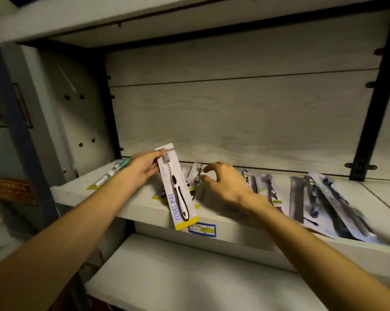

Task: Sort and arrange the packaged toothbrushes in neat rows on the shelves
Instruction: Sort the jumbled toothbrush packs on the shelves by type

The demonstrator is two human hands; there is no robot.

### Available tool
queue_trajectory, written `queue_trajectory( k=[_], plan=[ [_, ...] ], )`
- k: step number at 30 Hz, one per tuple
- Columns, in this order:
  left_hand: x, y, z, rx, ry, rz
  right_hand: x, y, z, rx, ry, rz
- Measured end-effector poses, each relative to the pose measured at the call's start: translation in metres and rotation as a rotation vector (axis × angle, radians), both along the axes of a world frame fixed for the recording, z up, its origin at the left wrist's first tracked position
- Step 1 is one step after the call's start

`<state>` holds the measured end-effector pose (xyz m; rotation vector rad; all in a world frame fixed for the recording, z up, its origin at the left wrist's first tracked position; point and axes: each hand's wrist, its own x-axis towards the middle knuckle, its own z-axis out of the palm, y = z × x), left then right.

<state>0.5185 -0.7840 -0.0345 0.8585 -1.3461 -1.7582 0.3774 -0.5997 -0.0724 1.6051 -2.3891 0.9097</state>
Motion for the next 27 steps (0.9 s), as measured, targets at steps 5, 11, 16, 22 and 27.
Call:
queue_trajectory(
  k=[5,11,16,22,27],
  plan=[
    [-0.027,-0.034,0.004,0.034,0.067,-0.04,-0.004,-0.04,0.001,-0.01,-0.163,-0.062],
    [-0.065,-0.055,0.012,-0.097,0.034,-0.046,-0.012,-0.065,-0.008,-0.036,-0.192,-0.132],
    [-0.083,-0.062,-0.01,-0.88,-0.711,-0.091,-0.026,-0.062,-0.017,-0.006,-0.092,-0.217],
    [-0.07,-0.052,-0.048,-1.097,-0.849,-0.268,-0.02,-0.065,-0.019,0.102,-0.087,-0.131],
    [-0.06,-0.05,-0.058,-1.091,-0.735,-0.341,-0.01,-0.069,-0.018,0.139,-0.073,-0.152]
  ],
)
